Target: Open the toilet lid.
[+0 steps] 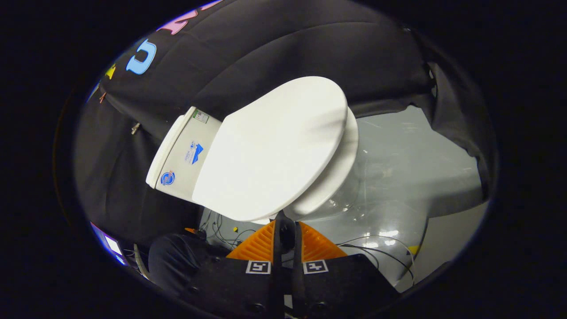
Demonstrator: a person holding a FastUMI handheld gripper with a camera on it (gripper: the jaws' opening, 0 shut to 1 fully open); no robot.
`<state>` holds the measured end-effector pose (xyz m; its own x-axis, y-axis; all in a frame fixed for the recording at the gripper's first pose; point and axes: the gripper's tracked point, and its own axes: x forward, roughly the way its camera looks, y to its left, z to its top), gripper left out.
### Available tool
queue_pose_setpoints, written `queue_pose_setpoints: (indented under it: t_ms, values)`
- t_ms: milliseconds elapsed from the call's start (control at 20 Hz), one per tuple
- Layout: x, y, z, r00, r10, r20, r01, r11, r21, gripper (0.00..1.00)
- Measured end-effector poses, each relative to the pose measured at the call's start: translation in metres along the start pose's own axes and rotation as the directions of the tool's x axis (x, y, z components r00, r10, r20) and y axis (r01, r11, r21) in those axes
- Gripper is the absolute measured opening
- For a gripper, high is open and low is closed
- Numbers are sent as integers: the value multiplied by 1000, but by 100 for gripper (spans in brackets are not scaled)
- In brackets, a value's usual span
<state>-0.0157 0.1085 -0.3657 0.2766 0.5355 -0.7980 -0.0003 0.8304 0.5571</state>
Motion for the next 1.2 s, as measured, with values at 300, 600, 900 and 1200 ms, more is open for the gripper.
queue_pose_setpoints:
  t_ms: [300, 600, 900, 1200]
  values:
    - [-41, 52, 33, 996, -28, 83, 44, 981, -190, 12]
    - [-87, 144, 73, 979, 60, 197, 16, 931, -365, 12]
    - [-106, 194, 93, 954, 87, 287, 65, 873, -483, 12]
    - [-106, 221, 100, 936, 93, 340, 98, 858, -503, 12]
